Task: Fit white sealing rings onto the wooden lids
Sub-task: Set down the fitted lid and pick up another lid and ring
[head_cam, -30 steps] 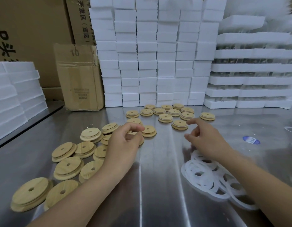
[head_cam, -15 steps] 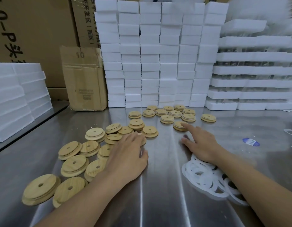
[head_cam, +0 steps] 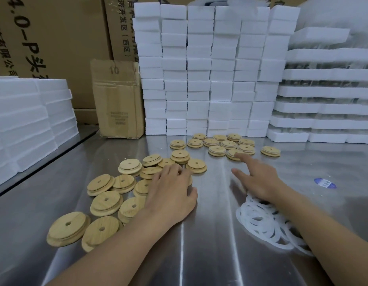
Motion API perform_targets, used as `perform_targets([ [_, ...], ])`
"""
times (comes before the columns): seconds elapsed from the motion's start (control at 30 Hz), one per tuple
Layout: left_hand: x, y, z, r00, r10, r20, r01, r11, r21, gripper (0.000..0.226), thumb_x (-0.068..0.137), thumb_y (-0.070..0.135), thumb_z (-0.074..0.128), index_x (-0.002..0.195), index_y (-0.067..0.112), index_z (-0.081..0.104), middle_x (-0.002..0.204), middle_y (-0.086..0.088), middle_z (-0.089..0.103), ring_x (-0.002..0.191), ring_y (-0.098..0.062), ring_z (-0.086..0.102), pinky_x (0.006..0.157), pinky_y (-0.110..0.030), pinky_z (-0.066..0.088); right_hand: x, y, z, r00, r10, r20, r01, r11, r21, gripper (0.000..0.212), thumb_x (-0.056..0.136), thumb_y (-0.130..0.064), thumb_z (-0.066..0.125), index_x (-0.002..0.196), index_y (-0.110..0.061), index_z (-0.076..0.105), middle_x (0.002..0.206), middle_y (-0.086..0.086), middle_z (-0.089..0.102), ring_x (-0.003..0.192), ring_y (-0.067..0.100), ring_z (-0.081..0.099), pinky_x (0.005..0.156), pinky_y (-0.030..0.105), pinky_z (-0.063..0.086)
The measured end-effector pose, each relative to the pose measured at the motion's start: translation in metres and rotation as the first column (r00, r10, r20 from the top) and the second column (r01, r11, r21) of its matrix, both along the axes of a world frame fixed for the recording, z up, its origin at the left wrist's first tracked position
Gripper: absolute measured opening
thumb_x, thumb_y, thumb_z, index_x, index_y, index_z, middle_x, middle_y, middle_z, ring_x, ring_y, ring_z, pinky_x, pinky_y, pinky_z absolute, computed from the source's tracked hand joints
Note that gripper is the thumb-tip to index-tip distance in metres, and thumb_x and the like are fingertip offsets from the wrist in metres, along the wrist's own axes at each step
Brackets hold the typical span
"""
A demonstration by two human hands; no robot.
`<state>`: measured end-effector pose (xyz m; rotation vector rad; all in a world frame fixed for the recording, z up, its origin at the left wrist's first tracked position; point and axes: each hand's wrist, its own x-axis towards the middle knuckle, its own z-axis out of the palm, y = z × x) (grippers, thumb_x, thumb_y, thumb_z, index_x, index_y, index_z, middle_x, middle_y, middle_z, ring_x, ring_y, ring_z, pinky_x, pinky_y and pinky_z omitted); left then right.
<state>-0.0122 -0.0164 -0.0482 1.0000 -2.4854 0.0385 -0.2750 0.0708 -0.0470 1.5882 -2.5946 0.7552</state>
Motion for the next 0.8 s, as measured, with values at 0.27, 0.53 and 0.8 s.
perform_targets([
  [0.27,-0.026,-0.007,0.008,0.999,-0.04,0.014,0.042,0.987,-0.156,0.042,0.101,0.046,0.046,0.138,0.032,0.057,0.145,0.006,0.052,0.14,-0.018,0.041,0.116,-0.038,0.032,0.026,0.014,0.014,0.978,0.125,-0.17,-0.116,0.991,0.061,0.041,0.102,-0.062,0.046,0.13,-0.038,0.063,0.122,-0.013,0.069,0.115,0.013,0.062,0.105,0.043,0.043],
  [0.53,-0.065,-0.064,0.039,0.97,0.059,0.236,-0.106,0.976,0.191,0.066,0.102,0.07,0.03,0.161,0.04,0.038,0.175,-0.002,0.021,0.16,-0.038,0.012,0.129,-0.055,0.01,0.021,0.015,0.009,0.961,0.157,-0.226,-0.127,0.982,0.142,0.054,0.099,-0.071,0.033,0.133,-0.039,0.059,0.121,-0.012,0.066,0.113,0.013,0.062,0.105,0.04,0.04],
  [0.8,-0.044,-0.062,0.024,0.936,0.023,0.351,-0.104,0.971,0.213,0.079,0.093,0.081,0.027,0.156,0.036,0.043,0.168,-0.004,0.028,0.145,-0.043,0.038,0.117,-0.054,0.031,0.02,0.018,0.01,0.961,0.171,-0.216,-0.131,0.974,0.185,0.053,0.099,-0.072,0.032,0.13,-0.039,0.059,0.122,-0.01,0.063,0.113,0.016,0.061,0.101,0.041,0.039],
])
